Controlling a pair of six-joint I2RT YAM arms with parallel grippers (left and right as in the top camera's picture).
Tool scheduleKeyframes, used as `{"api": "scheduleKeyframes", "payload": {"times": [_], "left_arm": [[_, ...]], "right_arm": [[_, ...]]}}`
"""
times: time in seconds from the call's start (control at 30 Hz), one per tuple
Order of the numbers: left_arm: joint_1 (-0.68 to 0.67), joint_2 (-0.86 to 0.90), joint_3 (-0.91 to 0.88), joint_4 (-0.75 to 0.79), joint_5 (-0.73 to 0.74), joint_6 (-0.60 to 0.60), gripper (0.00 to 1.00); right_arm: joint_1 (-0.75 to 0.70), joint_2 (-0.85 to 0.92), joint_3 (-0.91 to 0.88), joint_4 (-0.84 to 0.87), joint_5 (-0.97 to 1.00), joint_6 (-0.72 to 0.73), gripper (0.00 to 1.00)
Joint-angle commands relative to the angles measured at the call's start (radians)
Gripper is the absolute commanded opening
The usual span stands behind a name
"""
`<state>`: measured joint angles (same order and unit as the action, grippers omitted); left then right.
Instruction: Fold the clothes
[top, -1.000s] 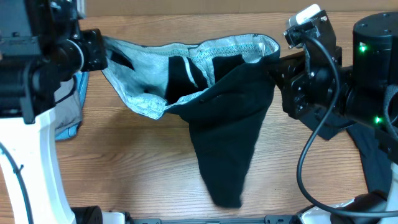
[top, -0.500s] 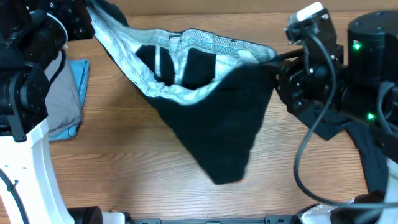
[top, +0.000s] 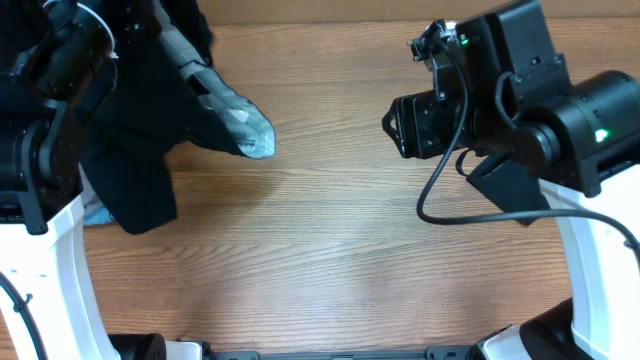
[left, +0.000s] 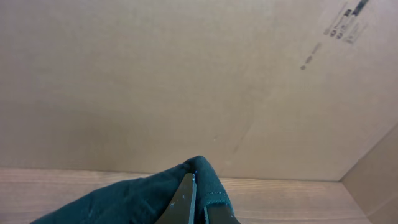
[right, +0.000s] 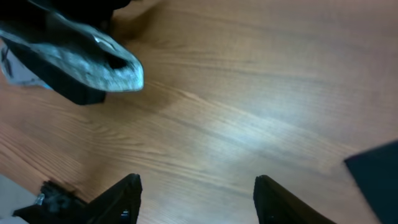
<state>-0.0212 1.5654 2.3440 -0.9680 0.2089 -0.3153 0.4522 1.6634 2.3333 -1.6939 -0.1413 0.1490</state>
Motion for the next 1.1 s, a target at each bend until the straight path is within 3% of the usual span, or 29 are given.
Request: {"api": "scheduleKeyframes", "payload": {"times": [0.0,0.4,0.7,0.9,1.07], "left_arm": [[-0.018,-0.01,0.033,0.024,0.021,-0.006,0.04],[-0.035,-0.01,0.033,0.023,0.021,0.001,0.04],[-0.035,-0.01,0.033,0.022,0.021,0.002,0.04],[-0.035,-0.01,0.033,0.019,0.013,0.005,0.04],[-0.035,-0.008,0.033,0.002,-0.088,-0.005,0.04]], "right_arm": [[0.0,-0.006,-0.068,0.019,-0.065,0.118,0.63],[0.0,-0.006,-0.439,0.314,-0.288,0.119,0.54],[0.0,-0.006,-0.684,0.517,-0.335,0.224,0.52],[0.0,-0.006,-0.713,0.516,-0.449,0.223,0.53],[0.001,-0.006,-0.713,0.492,-0.49,0.227,0.57]]}}
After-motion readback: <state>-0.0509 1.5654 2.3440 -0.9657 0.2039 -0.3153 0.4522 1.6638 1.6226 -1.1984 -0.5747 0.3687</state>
